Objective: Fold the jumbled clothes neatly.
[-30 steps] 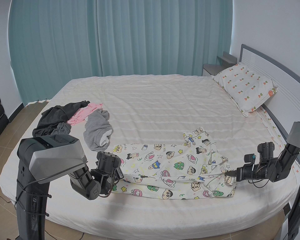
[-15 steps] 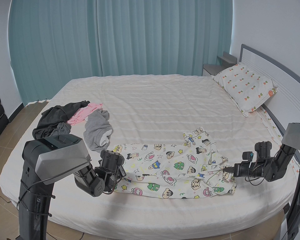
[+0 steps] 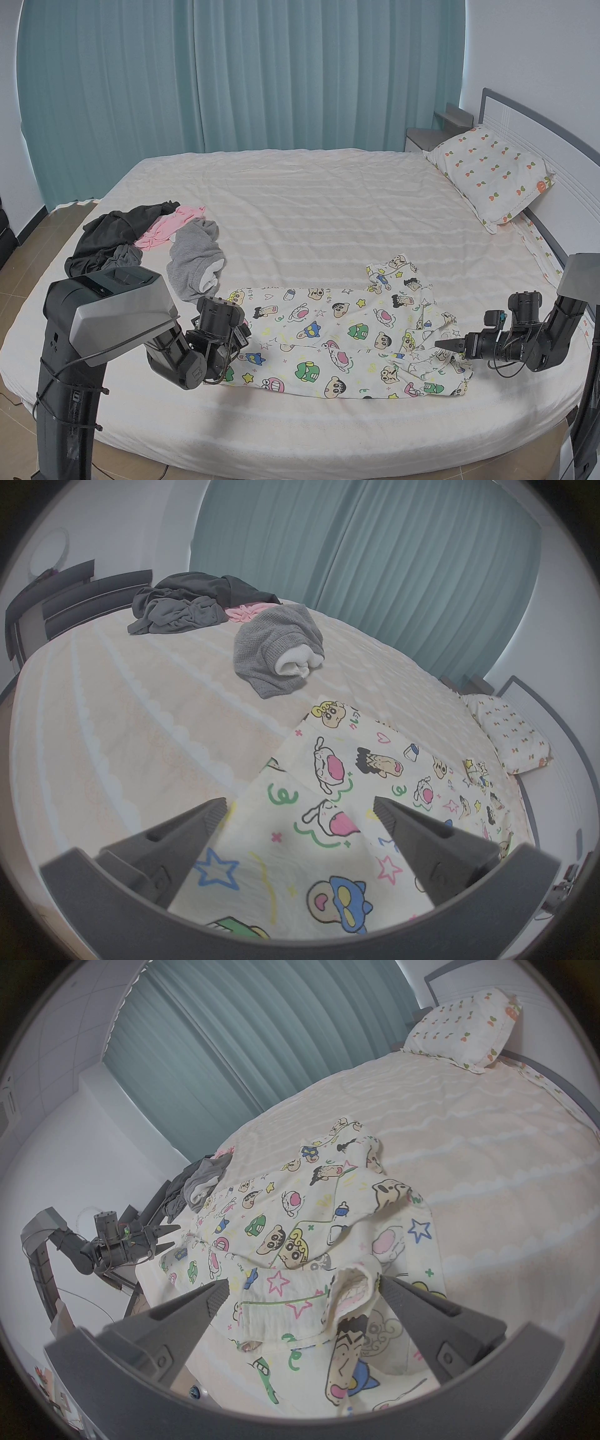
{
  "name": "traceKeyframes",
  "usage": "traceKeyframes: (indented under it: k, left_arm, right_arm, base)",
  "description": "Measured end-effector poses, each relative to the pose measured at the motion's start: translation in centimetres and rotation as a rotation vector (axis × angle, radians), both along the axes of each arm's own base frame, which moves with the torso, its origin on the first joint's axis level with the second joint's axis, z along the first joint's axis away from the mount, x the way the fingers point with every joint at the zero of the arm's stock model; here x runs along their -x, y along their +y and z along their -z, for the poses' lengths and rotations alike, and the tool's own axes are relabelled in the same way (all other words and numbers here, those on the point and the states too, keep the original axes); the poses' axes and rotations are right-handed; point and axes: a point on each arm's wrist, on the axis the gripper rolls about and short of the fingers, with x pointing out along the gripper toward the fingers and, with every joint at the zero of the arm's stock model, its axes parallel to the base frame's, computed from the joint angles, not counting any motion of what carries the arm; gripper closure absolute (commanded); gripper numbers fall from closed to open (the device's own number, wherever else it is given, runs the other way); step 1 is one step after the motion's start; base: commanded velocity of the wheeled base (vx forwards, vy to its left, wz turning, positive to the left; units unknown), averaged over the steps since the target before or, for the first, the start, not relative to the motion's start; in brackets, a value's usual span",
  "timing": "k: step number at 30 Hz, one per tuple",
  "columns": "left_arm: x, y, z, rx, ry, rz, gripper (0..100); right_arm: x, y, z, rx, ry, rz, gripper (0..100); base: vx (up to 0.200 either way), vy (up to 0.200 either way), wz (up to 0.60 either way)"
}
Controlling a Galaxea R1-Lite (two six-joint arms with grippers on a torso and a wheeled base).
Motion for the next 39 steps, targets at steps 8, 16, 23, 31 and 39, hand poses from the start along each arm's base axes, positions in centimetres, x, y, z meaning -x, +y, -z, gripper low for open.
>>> traceKeyframes:
  k: [8, 16, 23, 31, 39]
  left_arm:
    - [0.3, 2.2, -1.6, 0.022, -0.01, -0.056, 0]
    - [4.2, 4.7, -3.3, 0.217, 0.093, 0.003, 0]
    - [9.3, 6.2, -4.7, 0.481, 0.203, 0.095, 0]
    - [13.0, 7.3, -6.5, 0.664, 0.073, 0.244, 0]
    - [15.9, 8.0, -6.0, 0.706, 0.083, 0.28, 0]
  right_arm:
    - [0.6, -0.4, -1.0, -0.072, -0.06, 0.087, 0]
    - [2.3, 1.3, -2.5, -0.237, 0.01, 0.195, 0]
    - [3.4, 4.8, -3.0, -0.233, 0.041, 0.262, 0]
    - [5.1, 7.2, -2.9, -0.24, 0.091, 0.334, 0]
    - [5.8, 7.4, -1.4, -0.218, 0.159, 0.374, 0]
  base:
    - [0.0, 0.0, 0.0]
    - [0.0, 0.0, 0.0]
    - [0.0, 0.0, 0.0]
    - [0.0, 0.0, 0.0]
    - [0.0, 0.0, 0.0]
